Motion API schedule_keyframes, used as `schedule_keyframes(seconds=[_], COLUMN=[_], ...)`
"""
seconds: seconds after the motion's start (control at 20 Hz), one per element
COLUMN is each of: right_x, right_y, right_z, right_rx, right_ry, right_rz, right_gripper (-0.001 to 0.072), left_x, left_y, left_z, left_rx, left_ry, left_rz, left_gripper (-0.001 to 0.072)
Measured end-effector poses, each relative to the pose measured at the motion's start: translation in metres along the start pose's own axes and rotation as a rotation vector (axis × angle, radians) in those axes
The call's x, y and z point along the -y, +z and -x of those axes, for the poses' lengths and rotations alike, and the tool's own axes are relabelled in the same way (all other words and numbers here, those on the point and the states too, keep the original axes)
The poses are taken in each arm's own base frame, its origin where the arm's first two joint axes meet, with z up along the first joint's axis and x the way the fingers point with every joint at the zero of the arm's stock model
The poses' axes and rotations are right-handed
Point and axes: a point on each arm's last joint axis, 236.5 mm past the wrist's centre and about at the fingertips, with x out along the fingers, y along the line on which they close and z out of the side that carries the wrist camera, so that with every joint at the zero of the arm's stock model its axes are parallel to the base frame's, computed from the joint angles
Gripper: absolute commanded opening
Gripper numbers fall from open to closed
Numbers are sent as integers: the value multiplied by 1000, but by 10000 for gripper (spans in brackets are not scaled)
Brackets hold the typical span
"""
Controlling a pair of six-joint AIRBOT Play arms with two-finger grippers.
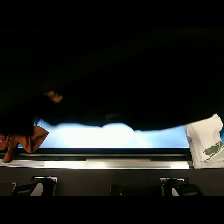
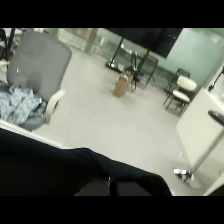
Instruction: Fold the shirts.
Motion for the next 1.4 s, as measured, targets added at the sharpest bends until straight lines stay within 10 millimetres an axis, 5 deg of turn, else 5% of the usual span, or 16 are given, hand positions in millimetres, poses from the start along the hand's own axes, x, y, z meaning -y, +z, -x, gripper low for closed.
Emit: schedule_keyframes(seconds=[0.1,0.2,0.4,0.55,0.7,0.9,1.25,1.3,1.35,1.4], right_x=[-7,-23,-78,-123,-171,-216,-232,-232,-229,-223], right_y=[-31,-82,-220,-317,-397,-448,-460,-458,-453,-444], right_z=[-14,-42,-123,-197,-249,-279,-294,-295,-297,-300], right_rx=[-129,-332,-755,-901,-985,-1016,-991,-985,-968,-941], right_ry=[27,85,258,321,315,308,302,303,306,309], right_rz=[0,7,61,61,-96,-305,-384,-385,-373,-353], right_gripper=[36,36,37,39,39,38,60,260,622,696], left_x=[-14,-29,-61,-85,-106,-111,-113,-112,-111,-110], left_y=[-44,-108,-278,-409,-503,-561,-585,-585,-585,-585], left_z=[-19,-43,-86,-108,-125,-144,-155,-155,-154,-153], left_rx=[-162,-370,-802,-1017,-1125,-1179,-1191,-1193,-1197,-1202], left_ry=[28,35,12,17,54,45,26,23,19,14], left_rz=[19,45,149,262,376,480,510,509,511,513], left_gripper=[32,32,33,33,33,33,33,33,33,33])
